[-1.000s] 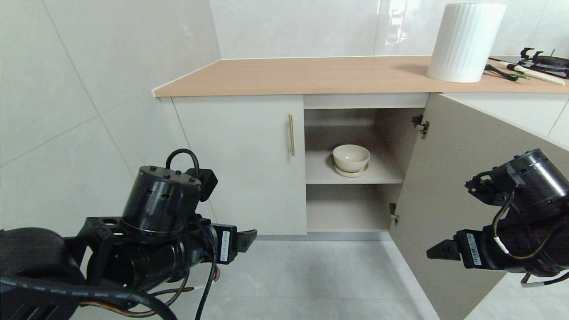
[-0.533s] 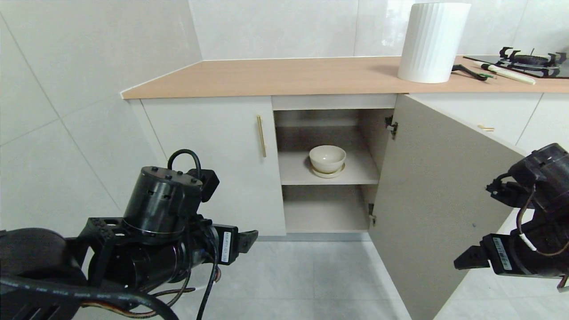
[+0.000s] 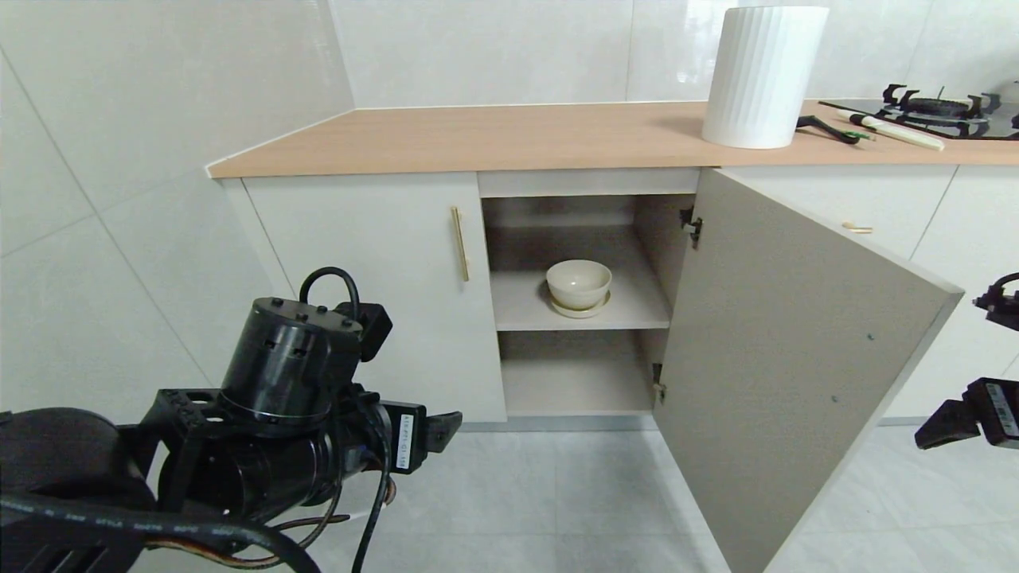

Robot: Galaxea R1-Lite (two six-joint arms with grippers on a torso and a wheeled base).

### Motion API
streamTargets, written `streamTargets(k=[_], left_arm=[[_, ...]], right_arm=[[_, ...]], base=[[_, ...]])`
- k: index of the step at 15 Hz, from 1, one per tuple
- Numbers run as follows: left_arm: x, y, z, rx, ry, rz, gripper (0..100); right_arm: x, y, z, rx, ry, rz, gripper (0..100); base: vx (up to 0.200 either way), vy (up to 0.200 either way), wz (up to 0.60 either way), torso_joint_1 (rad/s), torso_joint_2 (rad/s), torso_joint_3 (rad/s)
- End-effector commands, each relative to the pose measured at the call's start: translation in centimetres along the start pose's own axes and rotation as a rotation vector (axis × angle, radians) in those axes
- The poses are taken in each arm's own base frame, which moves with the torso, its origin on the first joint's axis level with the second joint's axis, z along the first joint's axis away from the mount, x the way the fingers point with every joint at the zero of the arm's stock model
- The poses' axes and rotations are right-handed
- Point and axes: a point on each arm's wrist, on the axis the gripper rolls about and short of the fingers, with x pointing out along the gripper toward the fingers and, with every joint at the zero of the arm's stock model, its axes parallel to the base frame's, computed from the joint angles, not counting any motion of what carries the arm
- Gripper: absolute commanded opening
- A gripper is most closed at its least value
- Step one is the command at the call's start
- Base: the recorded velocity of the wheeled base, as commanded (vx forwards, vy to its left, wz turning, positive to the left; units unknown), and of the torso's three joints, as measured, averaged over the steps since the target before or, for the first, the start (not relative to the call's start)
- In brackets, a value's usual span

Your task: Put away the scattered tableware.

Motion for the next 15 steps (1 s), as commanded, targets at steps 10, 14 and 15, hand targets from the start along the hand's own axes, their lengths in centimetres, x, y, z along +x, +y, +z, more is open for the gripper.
streamTargets(k=[10,14,15], left_arm=[[0.2,-0.1,0.0,-0.001,0.003,-0.001,100],[0.1,-0.1,0.0,-0.002,0.001,0.000,100],[0.1,0.0,0.1,-0.005,-0.002,0.001,100]], right_arm=[[8.2,-2.6,6.0,0.243,-0.076,-0.047,100],[9.9,-1.4,6.0,0.233,-0.138,0.037,100],[10.3,-0.9,5.9,0.222,-0.134,0.050,100]], base=[[0.000,0.000,0.00,0.000,0.00,0.000],[0.000,0.000,0.00,0.000,0.00,0.000],[0.000,0.000,0.00,0.000,0.00,0.000]])
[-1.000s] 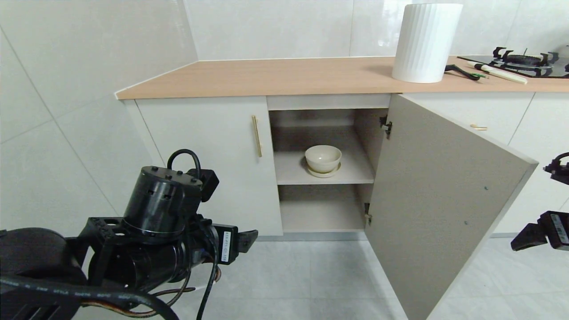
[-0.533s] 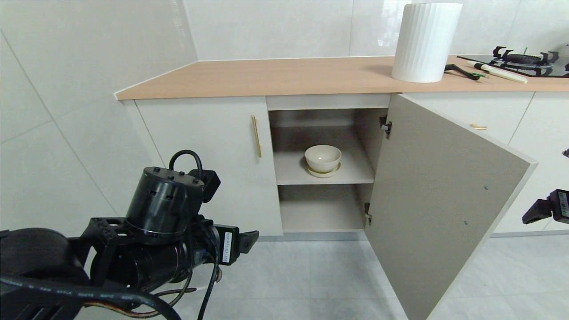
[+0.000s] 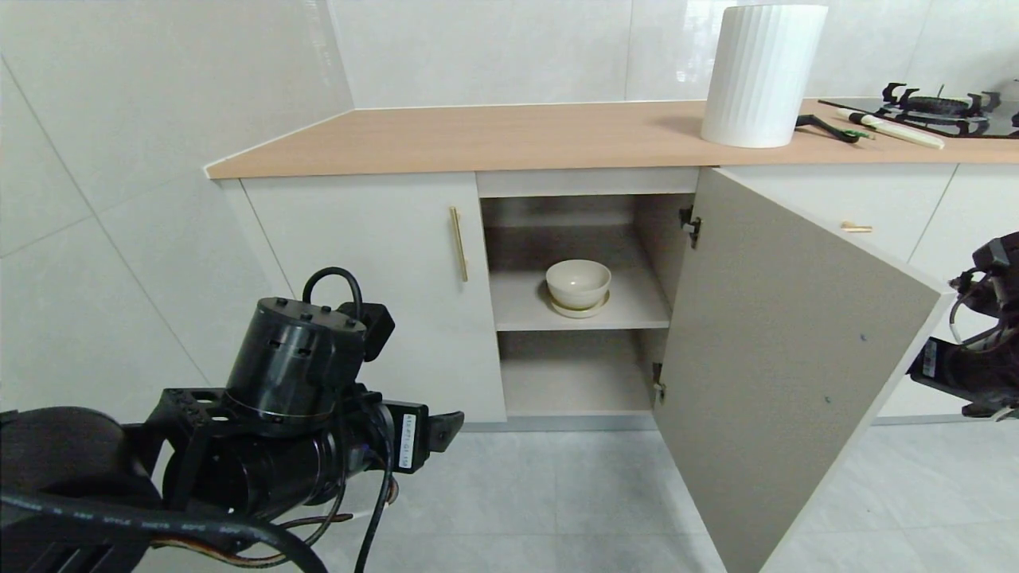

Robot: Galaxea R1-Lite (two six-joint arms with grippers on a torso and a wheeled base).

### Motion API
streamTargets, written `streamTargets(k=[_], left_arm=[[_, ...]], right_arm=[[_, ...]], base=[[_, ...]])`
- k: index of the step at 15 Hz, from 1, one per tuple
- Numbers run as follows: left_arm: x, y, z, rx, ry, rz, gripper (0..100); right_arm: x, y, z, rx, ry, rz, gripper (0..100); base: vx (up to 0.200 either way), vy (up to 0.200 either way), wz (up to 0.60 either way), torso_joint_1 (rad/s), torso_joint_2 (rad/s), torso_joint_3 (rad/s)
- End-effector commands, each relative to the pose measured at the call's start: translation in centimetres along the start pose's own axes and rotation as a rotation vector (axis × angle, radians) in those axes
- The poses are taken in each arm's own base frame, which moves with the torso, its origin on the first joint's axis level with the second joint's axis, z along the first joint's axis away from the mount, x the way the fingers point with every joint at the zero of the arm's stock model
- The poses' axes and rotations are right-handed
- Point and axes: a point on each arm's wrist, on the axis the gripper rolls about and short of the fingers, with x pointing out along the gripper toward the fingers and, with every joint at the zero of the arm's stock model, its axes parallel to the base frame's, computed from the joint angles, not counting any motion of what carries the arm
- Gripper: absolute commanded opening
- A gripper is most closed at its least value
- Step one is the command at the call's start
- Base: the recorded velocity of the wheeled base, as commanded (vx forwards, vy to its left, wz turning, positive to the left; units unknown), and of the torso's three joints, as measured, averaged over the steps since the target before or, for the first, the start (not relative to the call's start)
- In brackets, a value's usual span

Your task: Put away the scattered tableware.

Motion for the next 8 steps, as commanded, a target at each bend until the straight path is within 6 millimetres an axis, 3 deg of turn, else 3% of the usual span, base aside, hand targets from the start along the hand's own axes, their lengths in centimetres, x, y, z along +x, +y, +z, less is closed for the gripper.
streamTargets(k=[1,6,8], left_arm=[[-0.1,0.1,0.1,-0.004,-0.005,0.001,100],[-0.2,0.4,0.4,-0.013,-0.017,0.008,100],[-0.2,0.5,0.6,-0.019,-0.023,0.011,100]], right_arm=[[1.1,0.8,-0.8,-0.026,0.035,0.013,100],[1.1,5.3,-2.7,-0.122,0.082,0.138,100],[1.1,9.3,-3.9,-0.213,0.088,0.218,100]], base=[[0.000,0.000,0.00,0.000,0.00,0.000],[0.000,0.000,0.00,0.000,0.00,0.000],[0.000,0.000,0.00,0.000,0.00,0.000]])
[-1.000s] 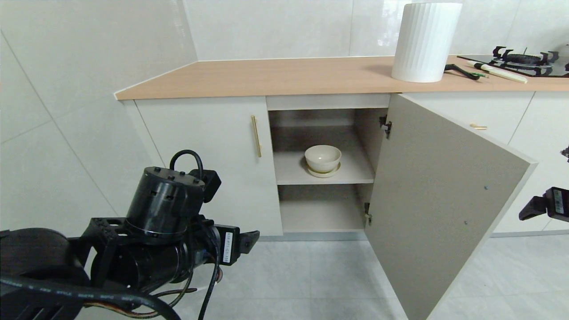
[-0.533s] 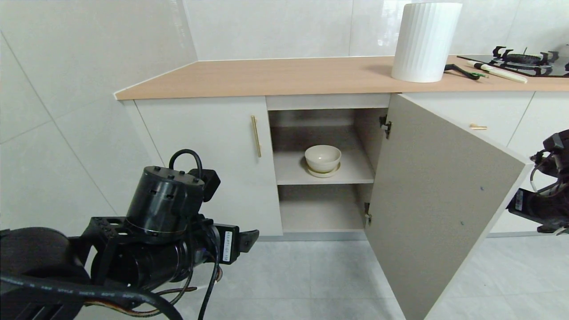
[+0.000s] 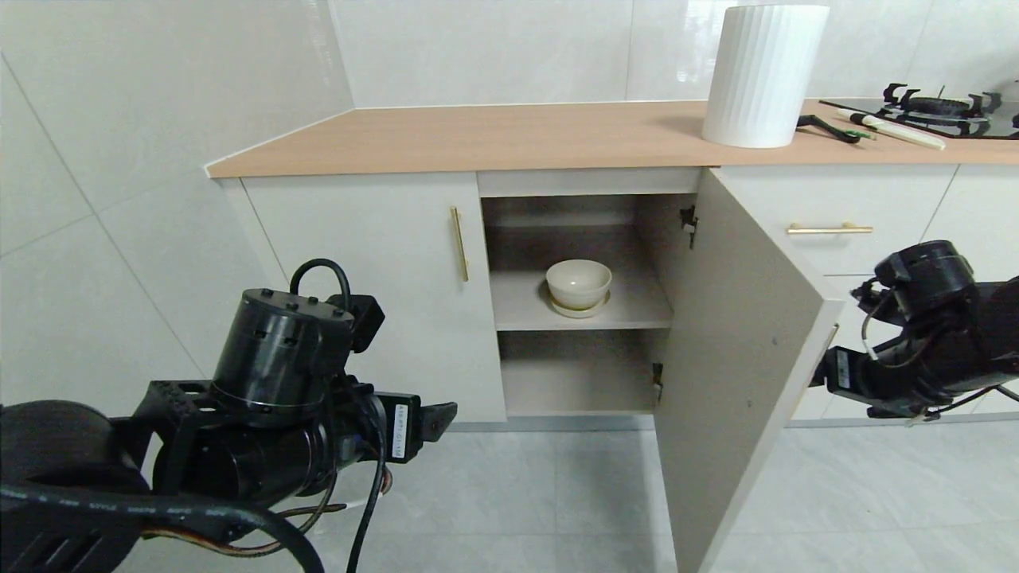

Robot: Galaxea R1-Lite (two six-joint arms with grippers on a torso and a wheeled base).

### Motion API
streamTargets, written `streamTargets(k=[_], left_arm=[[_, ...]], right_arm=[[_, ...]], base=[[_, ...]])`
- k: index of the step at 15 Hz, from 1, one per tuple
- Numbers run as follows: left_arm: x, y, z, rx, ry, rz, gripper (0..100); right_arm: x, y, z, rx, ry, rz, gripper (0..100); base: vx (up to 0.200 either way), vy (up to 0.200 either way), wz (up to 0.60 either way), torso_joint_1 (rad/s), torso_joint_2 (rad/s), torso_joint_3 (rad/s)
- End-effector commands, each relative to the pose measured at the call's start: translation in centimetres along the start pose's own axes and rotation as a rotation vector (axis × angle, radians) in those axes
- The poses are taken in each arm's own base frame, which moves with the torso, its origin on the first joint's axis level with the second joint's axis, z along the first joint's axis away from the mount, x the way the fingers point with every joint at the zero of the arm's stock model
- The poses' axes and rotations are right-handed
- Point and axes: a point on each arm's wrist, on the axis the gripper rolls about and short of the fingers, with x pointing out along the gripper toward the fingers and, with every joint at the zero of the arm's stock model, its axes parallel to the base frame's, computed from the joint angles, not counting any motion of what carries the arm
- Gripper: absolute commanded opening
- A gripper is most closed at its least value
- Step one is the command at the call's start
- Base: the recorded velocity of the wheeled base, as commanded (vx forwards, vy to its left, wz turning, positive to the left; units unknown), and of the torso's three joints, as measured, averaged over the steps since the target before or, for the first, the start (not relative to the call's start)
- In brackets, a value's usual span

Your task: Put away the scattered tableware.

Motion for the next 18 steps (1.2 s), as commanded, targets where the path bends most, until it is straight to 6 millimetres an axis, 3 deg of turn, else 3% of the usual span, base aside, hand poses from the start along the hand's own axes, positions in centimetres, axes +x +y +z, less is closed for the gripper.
streamTargets(k=[1,6,8,11,12,18], left_arm=[[0.0,0.0,0.1,-0.002,-0.004,0.001,100],[0.1,0.0,0.2,-0.004,-0.005,0.000,100],[0.3,0.0,0.1,-0.001,0.000,0.013,100],[0.6,-0.1,0.2,-0.001,-0.010,0.055,100],[0.6,-0.1,0.2,-0.003,-0.010,0.053,100],[0.6,-0.1,0.1,0.007,-0.006,0.053,100]], right_arm=[[1.1,4.4,-0.9,-0.105,0.029,0.084,100],[2.8,11.2,-0.8,-0.234,0.020,0.203,100],[3.2,12.9,-0.4,-0.253,-0.005,0.234,100],[4.3,13.6,-0.3,-0.235,-0.045,0.265,100],[5.8,13.7,-0.6,-0.218,-0.051,0.268,100],[6.3,13.8,-0.6,-0.211,-0.056,0.269,100]], base=[[0.000,0.000,0.00,0.000,0.00,0.000],[0.000,0.000,0.00,0.000,0.00,0.000],[0.000,0.000,0.00,0.000,0.00,0.000],[0.000,0.000,0.00,0.000,0.00,0.000],[0.000,0.000,0.00,0.000,0.00,0.000],[0.000,0.000,0.00,0.000,0.00,0.000]])
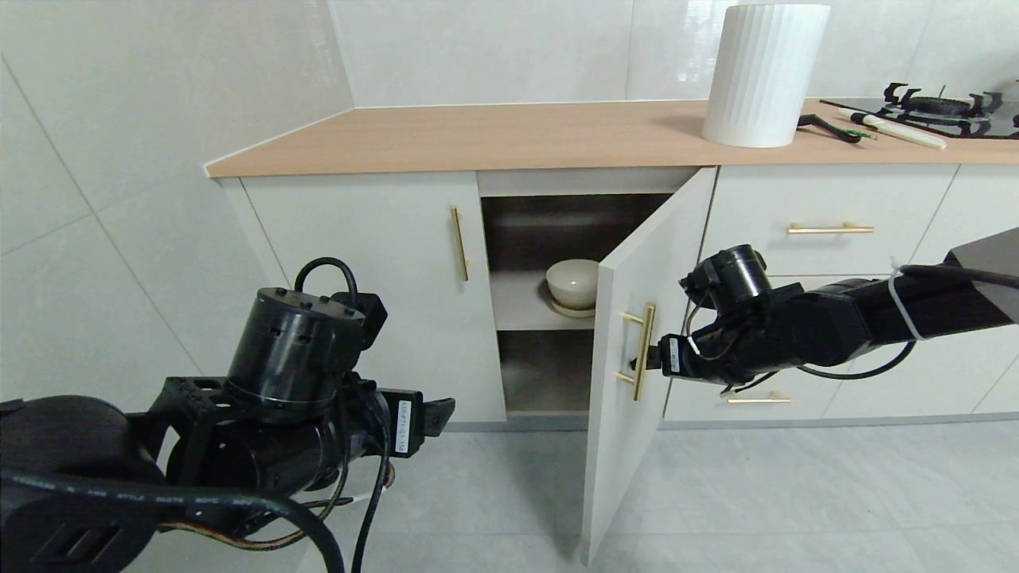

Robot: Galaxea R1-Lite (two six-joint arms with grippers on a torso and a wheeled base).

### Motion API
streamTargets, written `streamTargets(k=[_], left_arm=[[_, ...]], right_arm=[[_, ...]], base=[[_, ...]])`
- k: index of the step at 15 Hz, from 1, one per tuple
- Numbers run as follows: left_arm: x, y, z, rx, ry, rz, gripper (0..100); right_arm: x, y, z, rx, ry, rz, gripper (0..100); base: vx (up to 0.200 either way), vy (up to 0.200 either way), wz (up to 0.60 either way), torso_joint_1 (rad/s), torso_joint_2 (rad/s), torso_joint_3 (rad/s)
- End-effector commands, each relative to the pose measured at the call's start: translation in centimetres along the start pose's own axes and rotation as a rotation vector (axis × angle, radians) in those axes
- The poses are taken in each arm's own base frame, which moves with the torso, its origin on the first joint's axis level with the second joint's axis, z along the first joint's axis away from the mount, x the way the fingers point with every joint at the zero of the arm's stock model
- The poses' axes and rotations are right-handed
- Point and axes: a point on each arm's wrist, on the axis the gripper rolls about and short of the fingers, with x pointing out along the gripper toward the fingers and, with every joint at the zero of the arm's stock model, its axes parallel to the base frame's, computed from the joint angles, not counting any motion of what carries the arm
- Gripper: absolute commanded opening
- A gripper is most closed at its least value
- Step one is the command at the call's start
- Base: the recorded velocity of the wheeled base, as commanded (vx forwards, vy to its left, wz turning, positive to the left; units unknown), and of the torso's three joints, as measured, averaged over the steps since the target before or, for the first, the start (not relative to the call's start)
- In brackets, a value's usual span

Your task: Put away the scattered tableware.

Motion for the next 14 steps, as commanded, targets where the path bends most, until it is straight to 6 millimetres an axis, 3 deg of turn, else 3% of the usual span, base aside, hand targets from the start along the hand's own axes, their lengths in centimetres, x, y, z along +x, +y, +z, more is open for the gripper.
streamTargets(k=[1,2,10,14], left_arm=[[0.0,0.0,-0.1,0.003,0.005,0.003,100],[0.1,0.0,-0.1,0.004,0.006,0.003,100],[0.3,-0.1,-0.2,0.006,0.014,0.006,100],[0.2,0.0,-0.1,0.005,0.008,0.004,100]], right_arm=[[0.5,0.0,-0.2,0.002,0.010,-0.003,100],[0.7,0.1,-0.2,0.025,-0.001,0.003,100],[3.2,1.3,0.5,0.196,-0.148,0.093,100],[4.1,1.6,1.5,0.285,-0.245,0.085,100]], base=[[0.000,0.000,0.00,0.000,0.00,0.000],[0.000,0.000,0.00,0.000,0.00,0.000],[0.200,0.000,0.00,-0.001,0.00,0.004],[0.000,0.000,0.00,0.000,0.00,0.000]])
